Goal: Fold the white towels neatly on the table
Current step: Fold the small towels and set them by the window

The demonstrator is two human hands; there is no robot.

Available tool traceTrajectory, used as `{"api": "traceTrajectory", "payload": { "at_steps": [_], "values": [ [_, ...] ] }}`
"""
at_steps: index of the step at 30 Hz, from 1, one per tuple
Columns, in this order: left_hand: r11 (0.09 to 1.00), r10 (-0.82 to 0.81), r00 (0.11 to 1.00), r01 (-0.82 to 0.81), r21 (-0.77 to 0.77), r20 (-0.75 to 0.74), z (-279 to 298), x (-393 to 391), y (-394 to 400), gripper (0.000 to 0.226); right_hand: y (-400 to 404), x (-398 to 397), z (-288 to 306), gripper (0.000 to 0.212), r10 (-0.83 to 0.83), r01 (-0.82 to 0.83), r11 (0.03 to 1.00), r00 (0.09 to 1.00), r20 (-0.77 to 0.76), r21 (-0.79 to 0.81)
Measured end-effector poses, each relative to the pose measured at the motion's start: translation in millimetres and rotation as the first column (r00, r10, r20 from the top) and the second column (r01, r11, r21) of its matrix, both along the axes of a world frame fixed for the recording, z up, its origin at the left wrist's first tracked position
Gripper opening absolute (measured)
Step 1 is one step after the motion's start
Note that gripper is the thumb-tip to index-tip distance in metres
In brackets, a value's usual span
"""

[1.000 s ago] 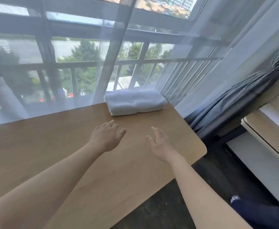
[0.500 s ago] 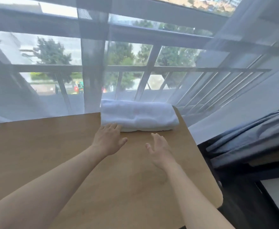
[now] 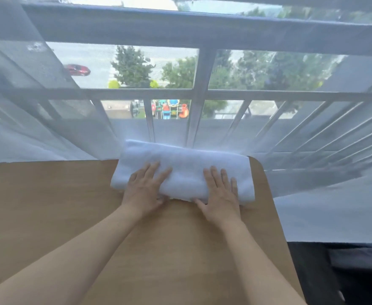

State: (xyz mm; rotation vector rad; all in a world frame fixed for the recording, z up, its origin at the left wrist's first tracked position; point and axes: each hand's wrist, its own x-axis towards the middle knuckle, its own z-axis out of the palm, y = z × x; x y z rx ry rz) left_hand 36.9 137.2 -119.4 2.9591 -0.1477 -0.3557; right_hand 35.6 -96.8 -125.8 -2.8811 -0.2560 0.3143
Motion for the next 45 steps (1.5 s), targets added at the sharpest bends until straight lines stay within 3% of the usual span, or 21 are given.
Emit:
{"api": "traceTrajectory", "payload": {
  "at_steps": [5, 12, 17, 20, 26, 33, 39, 45],
  "values": [
    [1.0, 0.003, 0.993, -0.004, 0.008, 0.12, -4.6, 2.8, -0.3, 0.073, 3.5, 8.8, -12.6, 0.096, -0.024, 0.027, 0.998, 0.998, 0.066, -0.049],
    [0.987, -0.159, 0.939, 0.145, 0.066, 0.304, 5.1, 10.3, 6.9, 0.069, 1.7, 21.9, -7.0, 0.08, 0.015, 0.015, 0.989, 0.98, 0.199, -0.147],
    [0.962, -0.27, 0.853, 0.258, 0.09, 0.447, 0.0, 15.8, 24.0, 0.061, -8.6, 25.0, -13.5, 0.074, 0.048, -0.011, 0.995, 0.921, 0.387, -0.097],
    [0.964, -0.249, 0.827, 0.26, 0.051, 0.505, -3.3, 18.1, 33.0, 0.06, -14.8, 27.0, -14.1, 0.068, 0.046, -0.018, 0.998, 0.899, 0.437, -0.068],
    [0.985, -0.102, 0.869, 0.158, -0.075, 0.484, 13.1, 24.1, 40.4, 0.052, -12.7, 33.1, 6.9, 0.061, -0.03, 0.017, 0.999, 0.928, 0.371, 0.039],
    [0.974, 0.11, 0.921, -0.025, -0.225, 0.373, 66.8, 28.2, 54.2, 0.038, 9.3, 37.8, 64.9, 0.064, -0.111, 0.064, 0.991, 0.884, 0.455, 0.117],
    [0.935, 0.248, 0.894, -0.12, -0.333, 0.374, 102.1, -2.5, 90.8, 0.029, 47.9, 18.6, 110.7, 0.062, -0.06, 0.037, 0.998, 0.829, 0.557, 0.052],
    [0.942, 0.278, 0.907, -0.194, -0.273, 0.316, 141.4, -64.9, 154.4, 0.026, 103.8, -29.9, 145.2, 0.053, 0.063, -0.036, 0.997, 0.845, 0.531, -0.061]
  ]
}}
